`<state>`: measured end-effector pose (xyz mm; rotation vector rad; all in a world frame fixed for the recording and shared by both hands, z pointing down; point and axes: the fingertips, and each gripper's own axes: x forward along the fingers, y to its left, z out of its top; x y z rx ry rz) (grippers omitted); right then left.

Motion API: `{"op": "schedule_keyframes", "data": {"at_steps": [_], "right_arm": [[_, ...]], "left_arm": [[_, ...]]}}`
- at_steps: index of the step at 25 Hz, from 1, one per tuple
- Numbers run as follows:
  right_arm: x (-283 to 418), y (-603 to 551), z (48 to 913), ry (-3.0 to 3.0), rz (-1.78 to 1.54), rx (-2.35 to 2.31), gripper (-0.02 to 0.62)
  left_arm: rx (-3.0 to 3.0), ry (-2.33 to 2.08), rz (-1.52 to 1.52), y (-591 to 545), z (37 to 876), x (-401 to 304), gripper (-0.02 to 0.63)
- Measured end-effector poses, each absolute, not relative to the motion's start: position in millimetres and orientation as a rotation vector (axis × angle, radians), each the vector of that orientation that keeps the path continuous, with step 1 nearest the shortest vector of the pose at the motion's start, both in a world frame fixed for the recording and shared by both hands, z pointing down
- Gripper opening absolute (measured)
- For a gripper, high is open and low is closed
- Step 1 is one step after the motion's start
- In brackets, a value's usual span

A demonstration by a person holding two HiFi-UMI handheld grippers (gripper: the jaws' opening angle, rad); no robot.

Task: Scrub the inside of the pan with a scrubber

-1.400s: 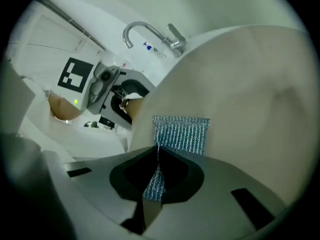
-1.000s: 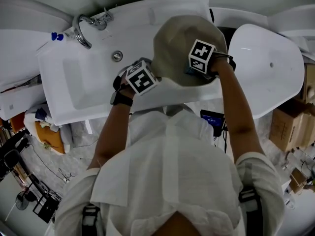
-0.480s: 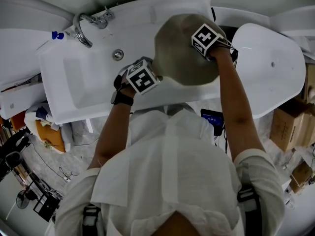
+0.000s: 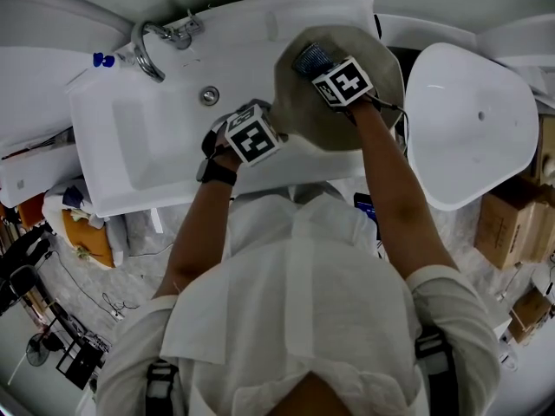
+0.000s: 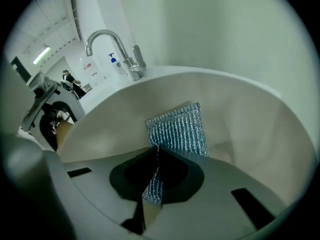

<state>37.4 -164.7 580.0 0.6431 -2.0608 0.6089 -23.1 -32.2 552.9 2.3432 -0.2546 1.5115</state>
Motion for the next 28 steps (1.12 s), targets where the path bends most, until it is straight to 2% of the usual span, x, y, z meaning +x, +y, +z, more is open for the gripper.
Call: {"op": "schedule_keyframes", "data": {"at_steps": [5,10,20,24,28], "right_arm": [[25,-105,583,-2.014,0.760,0.344,0.021],[62,-58,589,-1.796,0.741,0.148,0.021],[137,-128,589,-1.743,0.761,0.585,0.021],[131,-178,583,-1.875,0.723,0.873,0.021],[104,-190,581,-1.960,0.661,0.951,0.021]], "left_arm": [[2.341,-0.259,1.510,-32,554,-24,0.278],[2.341,-0.263,1.504,-33,553,-24,0.276],[2.343,-0.260,1.507,-33,553,-23,0.276],[2.344,-0.257,1.511,-33,553,-23,0.278],[2.347,-0.255,1.512,-34,554,-23,0.278]]}}
